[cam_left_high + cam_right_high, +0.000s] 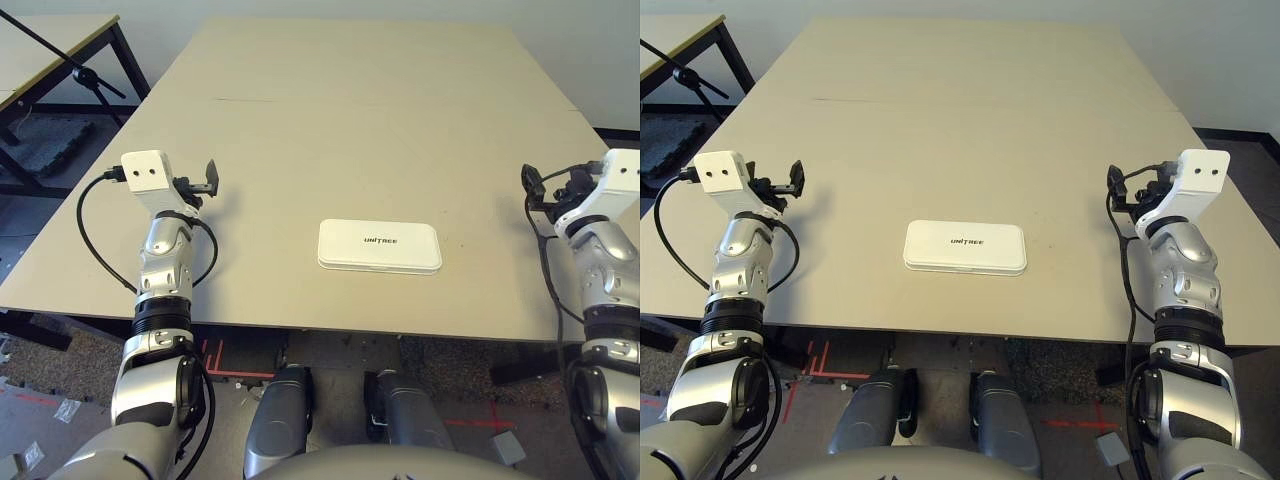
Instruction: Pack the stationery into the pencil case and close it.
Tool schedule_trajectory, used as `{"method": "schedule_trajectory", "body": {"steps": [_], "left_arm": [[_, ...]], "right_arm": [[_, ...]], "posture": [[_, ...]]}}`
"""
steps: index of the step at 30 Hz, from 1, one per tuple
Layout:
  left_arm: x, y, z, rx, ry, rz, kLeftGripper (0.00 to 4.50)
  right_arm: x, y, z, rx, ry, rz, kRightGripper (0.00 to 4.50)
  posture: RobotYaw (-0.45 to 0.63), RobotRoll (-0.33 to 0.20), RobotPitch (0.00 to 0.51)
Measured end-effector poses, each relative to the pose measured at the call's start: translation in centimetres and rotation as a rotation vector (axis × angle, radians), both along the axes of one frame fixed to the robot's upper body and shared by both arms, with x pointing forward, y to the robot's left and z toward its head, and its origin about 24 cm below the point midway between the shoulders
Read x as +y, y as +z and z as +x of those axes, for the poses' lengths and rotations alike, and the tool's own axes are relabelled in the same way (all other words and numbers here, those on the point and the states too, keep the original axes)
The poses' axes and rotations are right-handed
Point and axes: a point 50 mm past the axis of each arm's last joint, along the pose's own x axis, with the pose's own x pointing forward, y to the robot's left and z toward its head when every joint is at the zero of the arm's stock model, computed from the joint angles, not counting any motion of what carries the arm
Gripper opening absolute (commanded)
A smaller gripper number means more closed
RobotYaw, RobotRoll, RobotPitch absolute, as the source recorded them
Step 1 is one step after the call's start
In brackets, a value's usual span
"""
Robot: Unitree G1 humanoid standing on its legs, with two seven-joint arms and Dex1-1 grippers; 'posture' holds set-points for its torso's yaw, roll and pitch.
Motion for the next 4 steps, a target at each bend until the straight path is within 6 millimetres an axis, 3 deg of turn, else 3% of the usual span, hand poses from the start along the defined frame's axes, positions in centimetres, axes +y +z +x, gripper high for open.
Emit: {"method": "schedule_trajectory", "body": {"steps": [4], "left_arm": [[-0.56,0.37,0.32,-0.029,0.002,-0.003,4.49]], "right_arm": [[-0.13,0.07,-0.05,-0.006,-0.017,0.003,4.5]], "posture": [[0.08,0.0,0.097]]}}
